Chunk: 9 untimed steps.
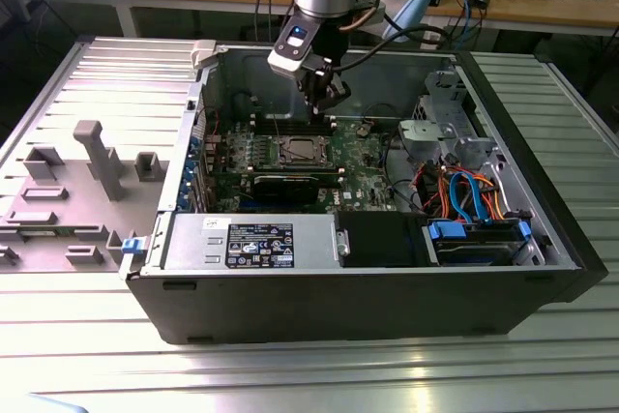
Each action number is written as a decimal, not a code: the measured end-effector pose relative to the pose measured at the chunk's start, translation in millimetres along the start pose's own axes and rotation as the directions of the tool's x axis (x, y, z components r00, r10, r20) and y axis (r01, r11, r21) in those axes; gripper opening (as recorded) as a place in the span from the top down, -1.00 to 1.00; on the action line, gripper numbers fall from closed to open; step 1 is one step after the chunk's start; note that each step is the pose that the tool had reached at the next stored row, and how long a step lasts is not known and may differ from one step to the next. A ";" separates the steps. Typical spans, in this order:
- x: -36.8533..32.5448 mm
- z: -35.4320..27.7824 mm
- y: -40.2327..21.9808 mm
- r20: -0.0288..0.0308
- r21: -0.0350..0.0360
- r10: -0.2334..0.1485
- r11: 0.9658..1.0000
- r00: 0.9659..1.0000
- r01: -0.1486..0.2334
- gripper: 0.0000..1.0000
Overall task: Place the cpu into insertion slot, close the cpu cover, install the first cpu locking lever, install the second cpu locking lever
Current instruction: 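Install the first cpu locking lever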
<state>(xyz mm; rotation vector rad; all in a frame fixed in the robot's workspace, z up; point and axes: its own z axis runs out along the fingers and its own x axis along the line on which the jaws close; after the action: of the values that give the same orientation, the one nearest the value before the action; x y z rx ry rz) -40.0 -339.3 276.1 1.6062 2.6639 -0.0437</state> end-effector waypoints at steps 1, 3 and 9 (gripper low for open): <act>0.0 0.0 0.0 0.000 0.000 0.000 1.000 1.000 0.000 0.79; -0.1 0.0 0.0 0.000 0.000 -0.001 1.000 1.000 0.001 0.79; -0.3 0.0 -0.2 0.000 0.000 -0.005 1.000 1.000 0.005 0.79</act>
<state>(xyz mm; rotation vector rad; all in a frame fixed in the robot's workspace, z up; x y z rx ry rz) -40.0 -339.6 276.1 1.5995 2.6679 -0.0438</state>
